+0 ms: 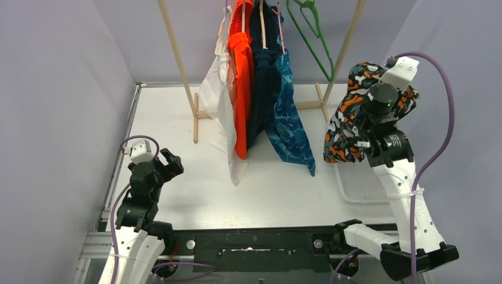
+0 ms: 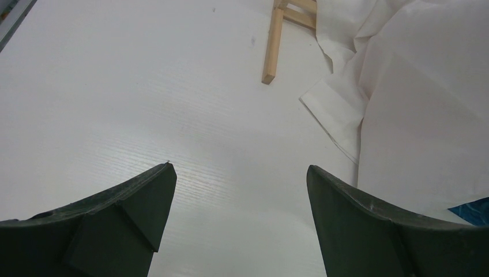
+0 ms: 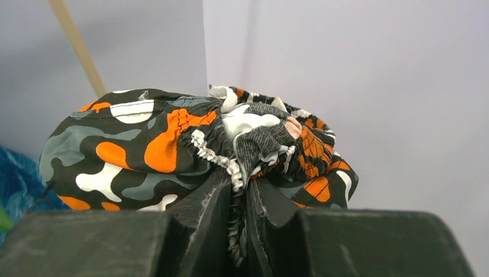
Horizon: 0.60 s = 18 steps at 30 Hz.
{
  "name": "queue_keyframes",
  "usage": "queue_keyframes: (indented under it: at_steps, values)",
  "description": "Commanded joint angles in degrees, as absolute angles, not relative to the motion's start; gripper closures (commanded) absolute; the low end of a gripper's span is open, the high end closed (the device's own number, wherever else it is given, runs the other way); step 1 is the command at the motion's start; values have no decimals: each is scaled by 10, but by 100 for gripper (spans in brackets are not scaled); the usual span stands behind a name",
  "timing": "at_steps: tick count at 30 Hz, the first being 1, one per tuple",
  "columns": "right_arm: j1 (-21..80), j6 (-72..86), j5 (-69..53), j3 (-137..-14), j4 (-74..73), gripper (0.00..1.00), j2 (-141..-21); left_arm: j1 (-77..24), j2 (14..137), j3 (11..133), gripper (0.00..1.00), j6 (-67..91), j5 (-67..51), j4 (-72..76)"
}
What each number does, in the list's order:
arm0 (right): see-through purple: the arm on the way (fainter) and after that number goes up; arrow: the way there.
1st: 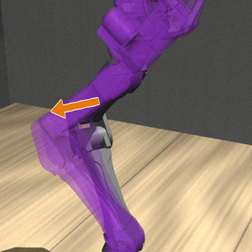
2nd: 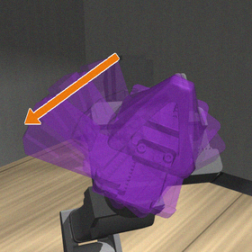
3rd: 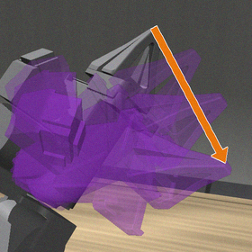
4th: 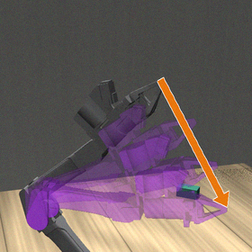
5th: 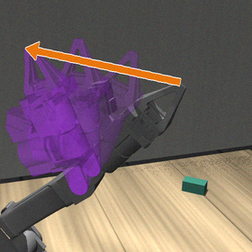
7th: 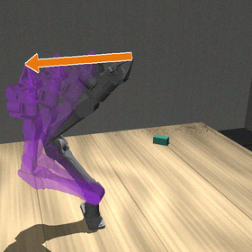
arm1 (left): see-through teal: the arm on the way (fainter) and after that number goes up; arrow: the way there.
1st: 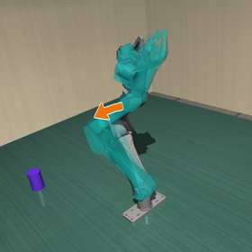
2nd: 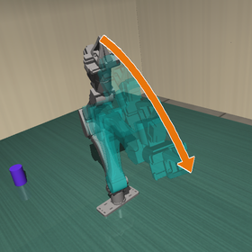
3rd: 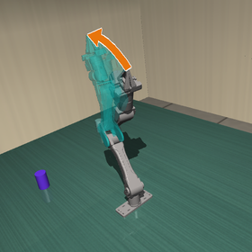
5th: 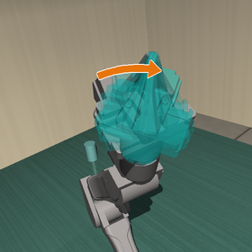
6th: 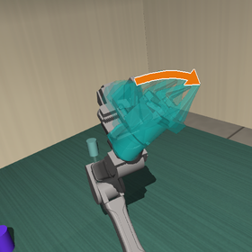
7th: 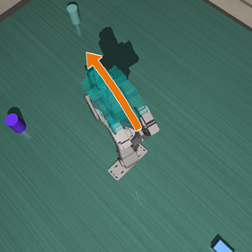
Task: Remove the shorts from the hanger
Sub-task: Place the shorts in the basket.
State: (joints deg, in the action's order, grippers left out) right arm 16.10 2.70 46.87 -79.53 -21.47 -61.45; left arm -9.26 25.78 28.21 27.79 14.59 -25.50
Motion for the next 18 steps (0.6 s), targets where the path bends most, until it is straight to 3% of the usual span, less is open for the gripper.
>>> queue_keyframes:
  at_steps: [1, 7, 14, 18]
  values:
    - [116, -27, 424, -882, -182, 100, -638, -88, 252, 287, 15, 273, 147, -231]
    - [17, 6, 352, -854, -218, 100, -648, -88, 248, 286, 15, 270, 142, -227]
    - [7, 113, 280, -633, -208, 100, -607, -89, 242, 285, 15, 269, 144, -227]
    - [8, 187, 173, -558, -217, 100, -609, -90, 241, 285, 15, 268, 142, -226]
